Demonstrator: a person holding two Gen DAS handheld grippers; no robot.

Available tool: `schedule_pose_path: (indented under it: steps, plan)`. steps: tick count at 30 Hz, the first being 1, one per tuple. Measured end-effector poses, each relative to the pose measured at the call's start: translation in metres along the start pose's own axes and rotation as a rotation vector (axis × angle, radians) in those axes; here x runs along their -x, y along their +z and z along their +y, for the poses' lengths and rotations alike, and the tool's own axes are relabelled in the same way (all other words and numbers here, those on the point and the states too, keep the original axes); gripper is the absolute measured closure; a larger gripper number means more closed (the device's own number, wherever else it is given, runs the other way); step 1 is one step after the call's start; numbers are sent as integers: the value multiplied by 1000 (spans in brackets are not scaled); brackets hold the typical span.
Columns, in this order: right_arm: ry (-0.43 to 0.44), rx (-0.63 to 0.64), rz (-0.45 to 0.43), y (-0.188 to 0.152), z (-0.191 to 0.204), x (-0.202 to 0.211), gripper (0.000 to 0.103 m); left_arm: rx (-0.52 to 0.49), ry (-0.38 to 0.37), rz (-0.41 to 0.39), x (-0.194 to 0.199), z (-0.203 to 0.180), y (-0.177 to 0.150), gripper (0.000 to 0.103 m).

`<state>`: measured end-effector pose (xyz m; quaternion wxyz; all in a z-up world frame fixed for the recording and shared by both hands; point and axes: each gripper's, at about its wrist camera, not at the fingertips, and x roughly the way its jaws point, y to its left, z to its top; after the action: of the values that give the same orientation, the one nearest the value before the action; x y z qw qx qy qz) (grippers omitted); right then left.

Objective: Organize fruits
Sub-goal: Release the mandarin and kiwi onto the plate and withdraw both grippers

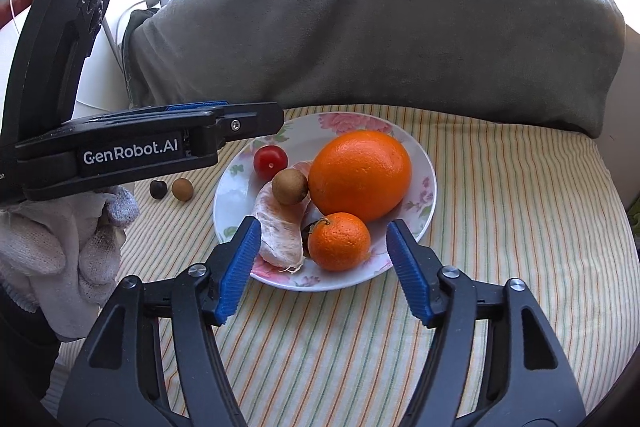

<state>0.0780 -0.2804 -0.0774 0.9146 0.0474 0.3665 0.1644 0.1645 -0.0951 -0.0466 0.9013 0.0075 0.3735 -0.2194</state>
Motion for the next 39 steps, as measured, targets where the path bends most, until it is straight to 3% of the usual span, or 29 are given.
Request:
schedule_pose_path:
  steps: [3, 5, 7, 29, 39]
  plan:
    - [4, 8, 4, -1, 2, 1, 32, 3, 7, -2, 1, 1, 0, 32]
    - [8, 10, -2, -1, 4, 2, 19, 3, 11, -2, 2, 1, -1, 32]
    - [2, 17, -12, -1, 6, 5, 17, 1, 13, -4, 3, 1, -2, 32]
    - [-15, 14, -68, -1, 20, 22, 16, 10, 21, -59, 35, 9, -8, 32]
    - [10, 23, -64, -1, 34, 26, 16, 37, 56, -87, 58, 41, -13, 32]
